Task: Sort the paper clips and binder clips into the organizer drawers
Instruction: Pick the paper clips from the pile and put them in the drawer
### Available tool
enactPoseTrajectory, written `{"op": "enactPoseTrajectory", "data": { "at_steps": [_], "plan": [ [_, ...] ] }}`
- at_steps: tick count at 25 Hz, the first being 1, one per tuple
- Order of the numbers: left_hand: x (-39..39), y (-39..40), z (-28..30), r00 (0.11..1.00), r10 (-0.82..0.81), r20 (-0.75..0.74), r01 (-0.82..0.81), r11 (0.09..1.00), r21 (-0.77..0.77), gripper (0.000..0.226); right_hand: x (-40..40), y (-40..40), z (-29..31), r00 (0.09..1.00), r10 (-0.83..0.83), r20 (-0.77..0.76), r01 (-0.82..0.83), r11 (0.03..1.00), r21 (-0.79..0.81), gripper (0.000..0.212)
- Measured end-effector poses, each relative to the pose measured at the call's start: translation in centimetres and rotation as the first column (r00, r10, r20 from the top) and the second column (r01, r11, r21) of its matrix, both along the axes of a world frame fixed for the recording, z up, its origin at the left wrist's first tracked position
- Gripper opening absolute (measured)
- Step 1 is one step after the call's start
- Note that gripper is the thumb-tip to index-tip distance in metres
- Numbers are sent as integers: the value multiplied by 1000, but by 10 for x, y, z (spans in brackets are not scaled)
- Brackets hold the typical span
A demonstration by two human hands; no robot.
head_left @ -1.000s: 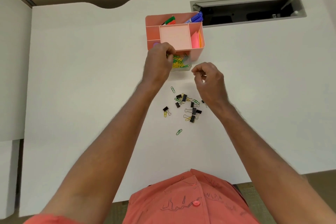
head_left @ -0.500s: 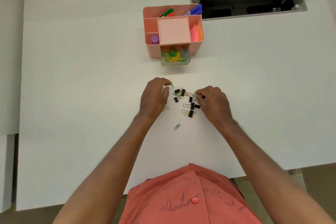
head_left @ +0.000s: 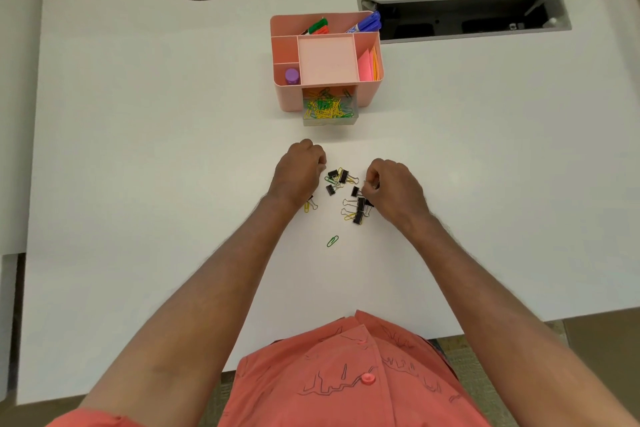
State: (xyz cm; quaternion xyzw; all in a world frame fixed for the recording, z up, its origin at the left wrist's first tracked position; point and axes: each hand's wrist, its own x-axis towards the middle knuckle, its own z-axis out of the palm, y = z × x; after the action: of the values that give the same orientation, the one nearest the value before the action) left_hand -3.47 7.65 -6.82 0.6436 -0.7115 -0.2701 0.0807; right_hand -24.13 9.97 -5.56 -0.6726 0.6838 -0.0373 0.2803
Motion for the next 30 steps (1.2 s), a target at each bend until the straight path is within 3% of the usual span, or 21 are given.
{"op": "enactPoseTrajectory", "data": {
  "at_steps": [3, 6, 10, 13, 18, 21, 24, 30],
  "plan": [
    [0, 2, -1, 1000, -3, -4, 3, 1000, 6, 3, 5, 0, -1, 913, -215, 346, 193, 976, 96, 14],
    [-1, 7, 2, 991, 79, -111, -74, 996, 53, 10, 15, -5, -2, 844, -302, 443, 262, 953, 150, 18],
    [-3, 35, 4, 906, 259, -333, -246, 966, 82, 13, 25, -9, -6, 956, -52, 289, 32, 997, 73, 32],
    [-1, 66, 2, 873, 317, -371, -313, 947, 72, 16, 29, -11, -7, 974, 44, 220, -53, 998, 35, 27],
    [5, 109, -9, 909, 292, -298, -301, 954, 19, 14, 16, -12, -2, 966, -28, 256, 30, 1000, -5, 24],
    [4, 111, -9, 920, 276, -278, -295, 955, -28, 15, 2, -13, 0, 984, -71, 161, 74, 997, -15, 27],
    [0, 108, -5, 955, 228, -188, -243, 968, -60, 11, -7, -11, -2, 997, -40, 64, 40, 999, 11, 30],
    [-1, 105, -2, 969, 224, -107, -231, 971, -59, 11, 18, -1, -1, 995, 38, 88, -30, 995, -90, 24]
  ]
}}
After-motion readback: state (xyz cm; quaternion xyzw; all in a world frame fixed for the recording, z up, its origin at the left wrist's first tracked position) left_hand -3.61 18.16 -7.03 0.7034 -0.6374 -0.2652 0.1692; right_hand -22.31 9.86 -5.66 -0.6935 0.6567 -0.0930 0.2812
